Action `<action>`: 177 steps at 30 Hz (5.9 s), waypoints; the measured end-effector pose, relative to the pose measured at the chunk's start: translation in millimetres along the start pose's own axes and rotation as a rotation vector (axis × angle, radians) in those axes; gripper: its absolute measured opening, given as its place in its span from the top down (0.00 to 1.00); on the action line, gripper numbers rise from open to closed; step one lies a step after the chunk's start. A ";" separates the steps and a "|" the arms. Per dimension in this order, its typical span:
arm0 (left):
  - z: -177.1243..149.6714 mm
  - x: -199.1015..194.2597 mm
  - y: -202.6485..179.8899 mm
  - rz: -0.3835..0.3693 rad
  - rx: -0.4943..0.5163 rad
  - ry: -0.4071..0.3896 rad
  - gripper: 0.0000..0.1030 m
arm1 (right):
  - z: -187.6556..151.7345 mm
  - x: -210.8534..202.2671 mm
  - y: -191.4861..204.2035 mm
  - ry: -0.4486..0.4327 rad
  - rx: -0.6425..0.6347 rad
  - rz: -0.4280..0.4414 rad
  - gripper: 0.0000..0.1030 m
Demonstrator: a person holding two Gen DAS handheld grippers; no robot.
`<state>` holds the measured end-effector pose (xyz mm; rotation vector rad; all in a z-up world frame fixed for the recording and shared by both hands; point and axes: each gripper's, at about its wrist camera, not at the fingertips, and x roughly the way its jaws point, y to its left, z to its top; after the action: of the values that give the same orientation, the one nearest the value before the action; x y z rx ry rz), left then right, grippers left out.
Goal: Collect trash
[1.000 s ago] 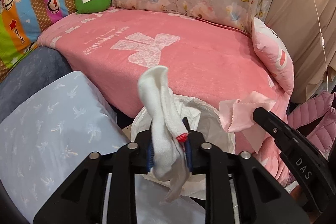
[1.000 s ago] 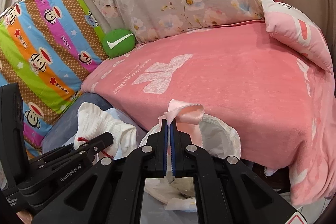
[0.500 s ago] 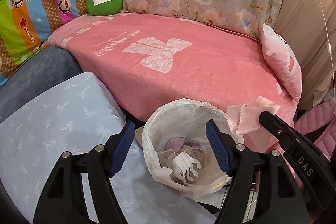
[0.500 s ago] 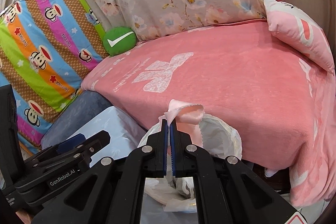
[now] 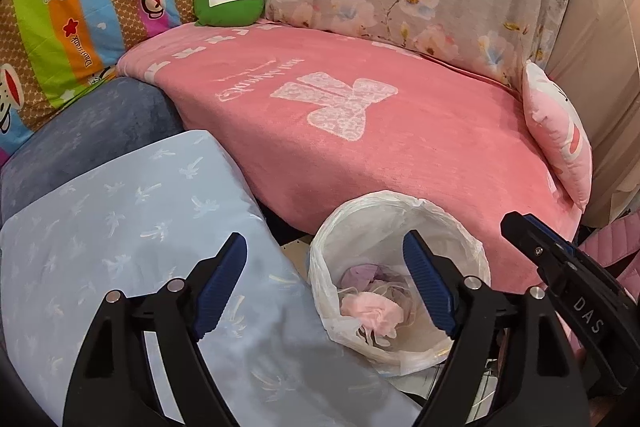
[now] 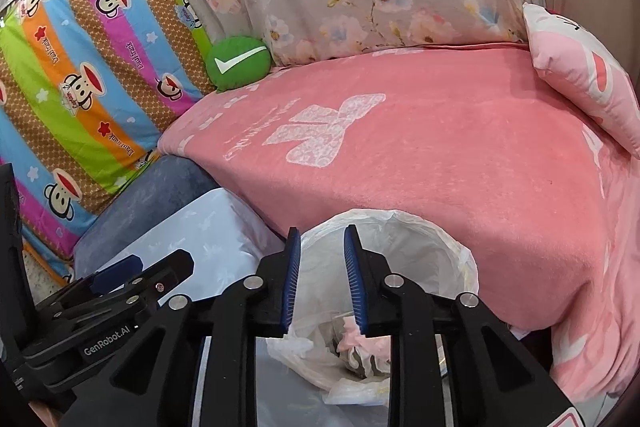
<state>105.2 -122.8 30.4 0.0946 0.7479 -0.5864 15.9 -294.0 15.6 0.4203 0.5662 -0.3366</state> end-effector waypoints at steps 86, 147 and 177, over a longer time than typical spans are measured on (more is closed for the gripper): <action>-86.2 -20.9 9.7 0.280 -0.037 0.098 0.07 | -97.4 -37.0 8.1 0.123 -0.283 -0.227 0.06; -96.2 -22.8 -1.5 0.301 -0.009 0.109 0.07 | -100.5 -45.6 6.8 0.125 -0.268 -0.254 0.06; -99.1 -23.3 -4.3 0.294 0.006 0.124 0.07 | -105.8 -44.6 2.7 0.128 -0.255 -0.259 0.06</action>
<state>28.6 -87.3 -26.7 0.2442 0.8342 -0.3048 -65.3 -233.5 -38.8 0.1224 0.7815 -0.4811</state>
